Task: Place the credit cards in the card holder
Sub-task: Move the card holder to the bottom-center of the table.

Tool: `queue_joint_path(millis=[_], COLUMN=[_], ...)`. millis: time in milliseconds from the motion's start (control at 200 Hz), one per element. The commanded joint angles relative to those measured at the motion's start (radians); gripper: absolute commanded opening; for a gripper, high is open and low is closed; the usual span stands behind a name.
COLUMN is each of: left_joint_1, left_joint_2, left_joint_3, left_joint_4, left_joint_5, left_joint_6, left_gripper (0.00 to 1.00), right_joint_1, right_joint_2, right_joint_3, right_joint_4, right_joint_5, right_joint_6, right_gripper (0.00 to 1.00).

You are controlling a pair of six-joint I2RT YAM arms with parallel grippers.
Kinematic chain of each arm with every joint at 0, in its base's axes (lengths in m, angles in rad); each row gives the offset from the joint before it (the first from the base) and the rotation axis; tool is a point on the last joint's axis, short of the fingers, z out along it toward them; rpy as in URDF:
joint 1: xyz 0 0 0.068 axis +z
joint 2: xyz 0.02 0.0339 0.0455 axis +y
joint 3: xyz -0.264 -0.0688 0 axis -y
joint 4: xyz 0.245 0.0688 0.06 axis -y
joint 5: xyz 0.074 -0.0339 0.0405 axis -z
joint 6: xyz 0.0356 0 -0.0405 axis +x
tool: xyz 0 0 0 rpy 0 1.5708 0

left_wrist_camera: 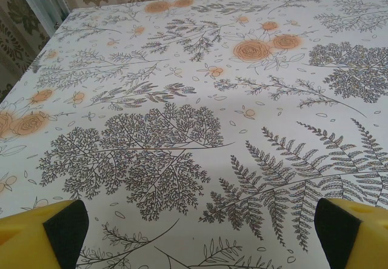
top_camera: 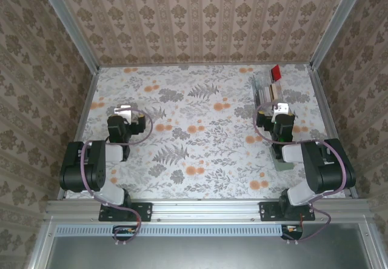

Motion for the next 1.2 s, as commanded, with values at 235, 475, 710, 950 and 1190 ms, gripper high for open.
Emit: queue_joint_path(millis=[235, 475, 710, 950, 1190], left_joint_1=[0.008, -0.007, -0.006, 0.008, -0.018], left_joint_2=[-0.008, -0.029, -0.224, -0.547, -0.482], left_joint_3=[0.02, -0.032, -0.083, 0.122, 0.229], left_joint_4=[-0.001, 0.074, -0.018, -0.61, -0.752], left_joint_5=[0.017, 0.025, -0.002, -0.038, 0.348], left_joint_6=[0.009, 0.033, -0.004, -0.406, -0.662], left_gripper=[1.0, 1.0, 1.0, 1.0, 1.0], right_joint_1=[0.001, 0.006, 0.009, -0.018, -0.22], right_joint_2=[0.0, -0.025, -0.209, -0.318, -0.382], right_joint_3=[0.019, 0.024, 0.087, 0.47, 0.379], right_joint_4=[0.01, -0.019, -0.326, -1.287, -1.386], right_joint_5=[-0.019, -0.049, 0.001, 0.091, -0.226], right_joint_6=[0.005, -0.016, 0.048, 0.415, 0.6], right_gripper=[1.0, 1.0, 1.0, 1.0, 0.73])
